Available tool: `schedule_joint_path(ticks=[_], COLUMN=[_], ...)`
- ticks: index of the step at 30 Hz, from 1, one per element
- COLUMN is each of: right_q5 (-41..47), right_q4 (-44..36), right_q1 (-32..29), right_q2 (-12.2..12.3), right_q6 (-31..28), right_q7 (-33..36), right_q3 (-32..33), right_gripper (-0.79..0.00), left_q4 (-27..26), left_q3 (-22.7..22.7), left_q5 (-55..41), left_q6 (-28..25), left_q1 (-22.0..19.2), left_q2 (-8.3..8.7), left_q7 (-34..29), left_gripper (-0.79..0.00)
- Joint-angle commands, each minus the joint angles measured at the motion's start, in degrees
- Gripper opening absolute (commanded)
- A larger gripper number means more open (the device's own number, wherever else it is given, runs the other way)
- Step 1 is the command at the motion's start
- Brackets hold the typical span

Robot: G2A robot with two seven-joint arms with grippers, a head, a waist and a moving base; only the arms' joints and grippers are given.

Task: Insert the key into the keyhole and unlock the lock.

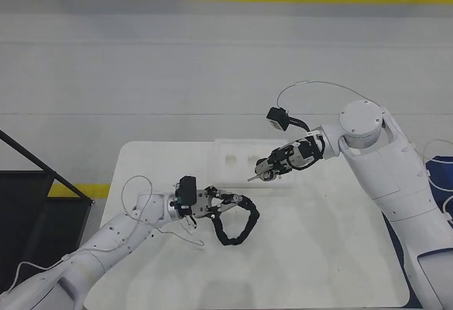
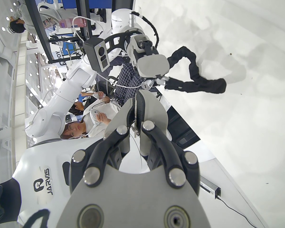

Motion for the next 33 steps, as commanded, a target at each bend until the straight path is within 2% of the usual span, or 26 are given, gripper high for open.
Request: schedule_joint_path(ticks=[1,11,17,24,33], right_q5=[0.0,0.0,-0.4,-5.2,-10.1], right_q4=[0.0,0.0,-0.7,-6.2,-11.3], right_q1=[0.0,0.0,-0.7,-1.7,-2.7], right_q2=[0.0,0.0,0.0,0.9,1.7], right_q6=[0.0,0.0,-0.2,1.6,3.5], right_q7=[0.0,0.0,-1.6,-2.4,-3.2], right_q3=[0.0,0.0,-0.1,-0.9,-2.1], right_gripper=[-0.785,-0.785,-0.785,-0.785,-0.785], left_q4=[1.1,9.6,13.4,14.5,15.2], left_q3=[2.5,12.4,15.5,17.5,19.3], left_q5=[-0.8,-1.3,-6.0,-13.1,-15.8], left_q6=[2.9,10.2,9.9,5.8,5.2], left_q1=[-0.6,-6.6,-8.4,-9.7,-10.2], left_q2=[-1.05,-5.34,-7.61,-8.69,-8.97], left_q7=[3.0,10.2,10.0,5.9,5.3], left_gripper=[-0.785,-0.785,-0.785,-0.785,-0.785])
